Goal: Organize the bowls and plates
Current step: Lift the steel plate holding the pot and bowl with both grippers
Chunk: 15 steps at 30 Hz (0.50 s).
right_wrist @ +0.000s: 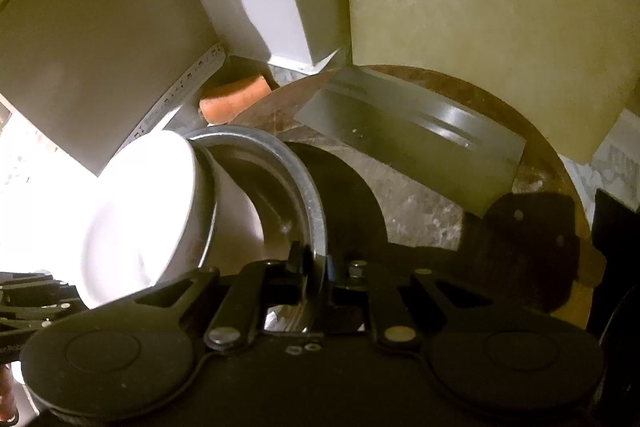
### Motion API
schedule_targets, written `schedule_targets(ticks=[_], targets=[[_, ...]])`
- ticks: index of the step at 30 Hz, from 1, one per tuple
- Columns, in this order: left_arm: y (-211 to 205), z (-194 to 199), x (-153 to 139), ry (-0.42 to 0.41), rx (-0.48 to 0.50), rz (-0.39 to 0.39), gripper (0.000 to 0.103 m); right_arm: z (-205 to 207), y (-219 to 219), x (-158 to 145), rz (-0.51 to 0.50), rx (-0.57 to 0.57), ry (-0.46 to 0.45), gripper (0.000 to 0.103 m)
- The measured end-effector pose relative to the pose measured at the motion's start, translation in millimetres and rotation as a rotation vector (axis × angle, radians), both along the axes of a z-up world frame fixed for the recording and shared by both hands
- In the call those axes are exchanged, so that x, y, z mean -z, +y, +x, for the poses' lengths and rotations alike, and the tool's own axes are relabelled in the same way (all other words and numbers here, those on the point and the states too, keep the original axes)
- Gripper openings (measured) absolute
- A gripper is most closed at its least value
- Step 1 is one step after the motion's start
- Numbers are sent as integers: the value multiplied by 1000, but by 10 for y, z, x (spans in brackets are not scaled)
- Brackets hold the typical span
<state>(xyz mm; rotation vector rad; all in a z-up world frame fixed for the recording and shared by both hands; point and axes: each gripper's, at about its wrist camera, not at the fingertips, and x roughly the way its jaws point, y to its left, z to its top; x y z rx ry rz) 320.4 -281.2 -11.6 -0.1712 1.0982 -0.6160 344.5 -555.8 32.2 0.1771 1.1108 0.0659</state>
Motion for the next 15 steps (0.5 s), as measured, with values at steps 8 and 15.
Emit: schedule_targets(ticks=[8,15], targets=[[34,19,-12,-10,7,4,18,-138,-44,107,59,8,33,14],[59,75,20,25,-4,-23,19,-8,-18,141,22,-69,47,20]])
